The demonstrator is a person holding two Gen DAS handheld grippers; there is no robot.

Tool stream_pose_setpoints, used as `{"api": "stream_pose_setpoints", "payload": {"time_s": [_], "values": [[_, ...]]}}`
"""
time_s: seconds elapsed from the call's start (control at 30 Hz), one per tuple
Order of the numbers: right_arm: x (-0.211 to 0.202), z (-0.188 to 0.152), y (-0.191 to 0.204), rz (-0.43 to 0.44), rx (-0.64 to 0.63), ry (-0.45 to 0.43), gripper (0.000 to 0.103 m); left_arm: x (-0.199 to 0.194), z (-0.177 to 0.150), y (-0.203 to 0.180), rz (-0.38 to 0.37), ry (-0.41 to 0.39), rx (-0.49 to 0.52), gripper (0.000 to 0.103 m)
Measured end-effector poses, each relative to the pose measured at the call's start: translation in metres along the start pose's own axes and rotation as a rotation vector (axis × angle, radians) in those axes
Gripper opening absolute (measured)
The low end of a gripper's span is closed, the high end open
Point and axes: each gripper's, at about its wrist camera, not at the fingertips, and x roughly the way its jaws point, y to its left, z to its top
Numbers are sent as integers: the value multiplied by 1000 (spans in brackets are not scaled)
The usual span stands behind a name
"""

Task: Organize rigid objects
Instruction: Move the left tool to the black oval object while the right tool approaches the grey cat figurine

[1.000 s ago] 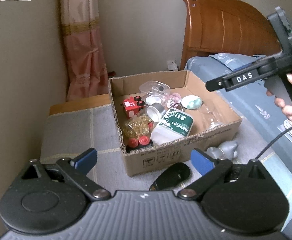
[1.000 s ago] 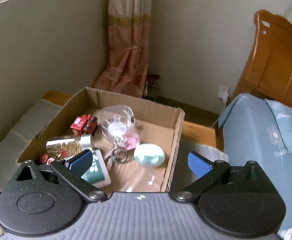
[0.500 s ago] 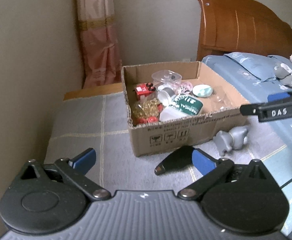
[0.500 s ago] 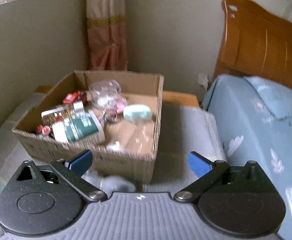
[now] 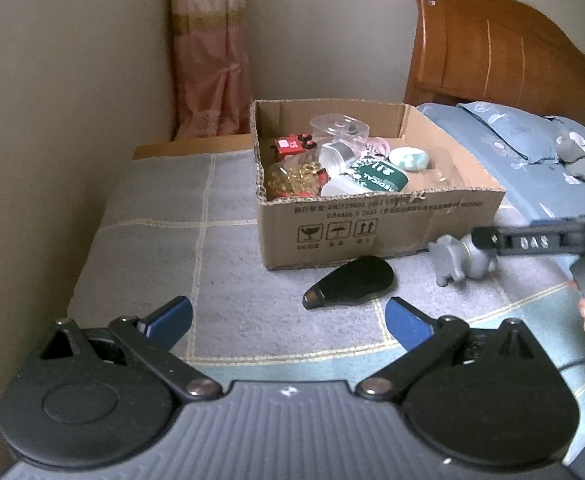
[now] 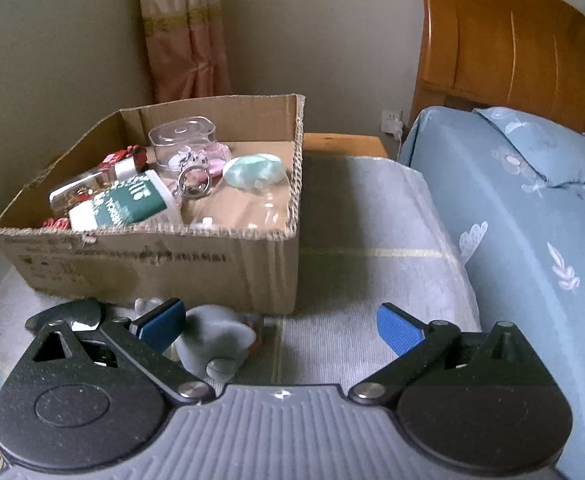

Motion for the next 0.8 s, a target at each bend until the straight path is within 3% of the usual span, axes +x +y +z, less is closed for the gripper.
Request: {"api": "stream_pose_setpoints", "payload": {"time_s": [0.3, 0.43, 0.63, 0.8], "values": [[-25, -33, -4, 25, -5, 36, 103, 1, -1, -3, -18, -3, 14, 102], [-35, -49, 10, 91, -27, 50, 103, 2, -3, -3, -21, -4, 16, 102], [-5, -55, 40, 28, -81, 108, 103, 7, -1, -3, -7, 12, 22, 102], [13, -42, 46, 13, -77, 82, 103, 11, -2, -2, 9, 29, 27, 102]]}}
